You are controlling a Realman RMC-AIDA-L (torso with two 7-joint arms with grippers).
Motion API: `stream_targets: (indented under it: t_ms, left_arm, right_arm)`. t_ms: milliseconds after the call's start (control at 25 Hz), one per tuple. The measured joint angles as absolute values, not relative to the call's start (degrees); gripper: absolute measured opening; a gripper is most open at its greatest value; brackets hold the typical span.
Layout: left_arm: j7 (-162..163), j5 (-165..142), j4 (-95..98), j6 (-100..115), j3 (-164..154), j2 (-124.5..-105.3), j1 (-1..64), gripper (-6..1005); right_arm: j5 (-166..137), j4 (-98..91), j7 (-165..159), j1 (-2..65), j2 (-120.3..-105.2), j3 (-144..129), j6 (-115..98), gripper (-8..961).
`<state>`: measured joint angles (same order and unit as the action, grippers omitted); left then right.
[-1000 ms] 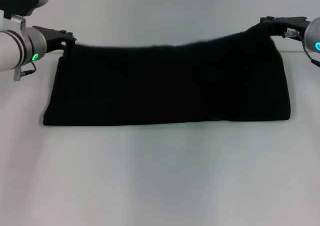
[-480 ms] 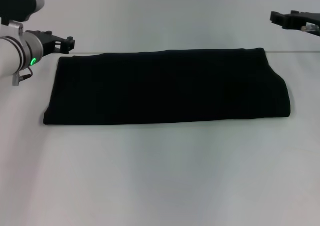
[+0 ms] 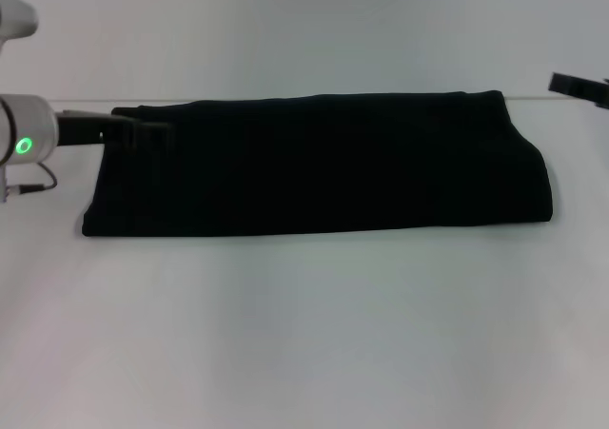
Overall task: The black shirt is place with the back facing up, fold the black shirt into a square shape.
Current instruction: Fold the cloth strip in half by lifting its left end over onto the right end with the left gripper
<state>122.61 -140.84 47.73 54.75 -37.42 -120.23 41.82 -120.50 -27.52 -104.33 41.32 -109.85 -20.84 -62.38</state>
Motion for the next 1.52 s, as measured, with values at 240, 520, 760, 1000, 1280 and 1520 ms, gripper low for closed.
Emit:
stream_targets:
  t_ms: [240, 520, 760, 1000, 1280, 1520]
  left_arm:
    - [127.2, -141.0, 53.0, 67.3, -37.2, -119.41, 37.9, 831]
    - [129.6, -142.4, 52.8, 67.1, -36.1, -119.36, 34.7, 817]
    - [131.7, -145.5, 50.7, 62.8, -35.6, -119.66, 33.9, 805]
    - [131.2, -145.6, 49.6, 61.7, -36.0, -119.76, 34.0, 794]
    - [130.2, -146.4, 48.0, 61.3, -36.1, -119.46, 34.7, 780]
    - [129.5, -147.0, 47.7, 60.5, -36.3, -119.49, 35.0, 768]
  right_arm:
    - [-120.5, -30.4, -109.3, 36.0, -108.62, -22.6, -71.6, 599]
    - [-120.5, -30.4, -110.2, 34.0, -108.84, -23.5, -73.3, 599]
    - [-120.5, -29.9, -110.1, 34.7, -109.12, -23.8, -72.3, 598]
    - [-120.5, -29.8, -110.2, 35.3, -109.46, -24.5, -71.6, 598]
    - [-120.5, -29.8, -110.1, 35.3, -109.68, -24.5, -70.8, 594]
    - [-120.5, -29.8, -109.9, 35.3, -109.69, -24.5, -70.5, 591]
